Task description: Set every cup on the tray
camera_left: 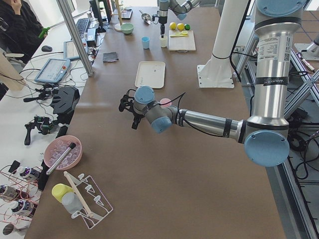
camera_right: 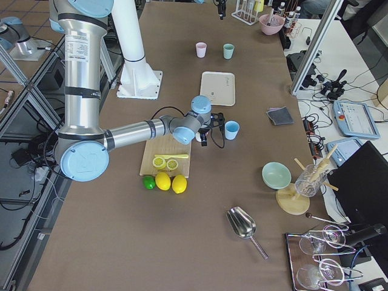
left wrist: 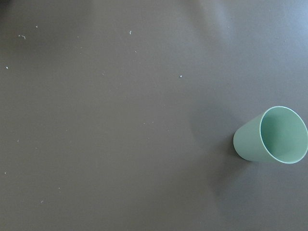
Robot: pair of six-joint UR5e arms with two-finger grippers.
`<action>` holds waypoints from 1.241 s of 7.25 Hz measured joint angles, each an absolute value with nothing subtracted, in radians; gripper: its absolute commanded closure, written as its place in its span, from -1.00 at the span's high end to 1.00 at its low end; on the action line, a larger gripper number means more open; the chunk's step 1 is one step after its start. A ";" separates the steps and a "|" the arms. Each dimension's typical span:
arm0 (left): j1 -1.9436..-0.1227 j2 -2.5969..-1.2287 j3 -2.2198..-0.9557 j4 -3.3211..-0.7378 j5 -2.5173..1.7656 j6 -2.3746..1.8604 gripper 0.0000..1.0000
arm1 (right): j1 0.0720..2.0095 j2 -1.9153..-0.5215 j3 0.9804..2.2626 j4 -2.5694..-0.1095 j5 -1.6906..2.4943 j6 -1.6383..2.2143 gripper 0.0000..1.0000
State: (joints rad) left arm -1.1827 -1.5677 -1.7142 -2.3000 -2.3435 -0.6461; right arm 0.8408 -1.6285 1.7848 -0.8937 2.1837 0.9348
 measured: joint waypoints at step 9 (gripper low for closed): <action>-1.050 -1.636 -1.754 -2.296 -2.271 -0.875 0.93 | 0.918 -1.389 1.882 -1.292 2.302 0.945 -1.00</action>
State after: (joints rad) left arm -1.0505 -1.6363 -1.7541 -2.2960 -2.2709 -0.8745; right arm 0.9183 -1.3893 1.8820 -1.2921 2.3023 0.9448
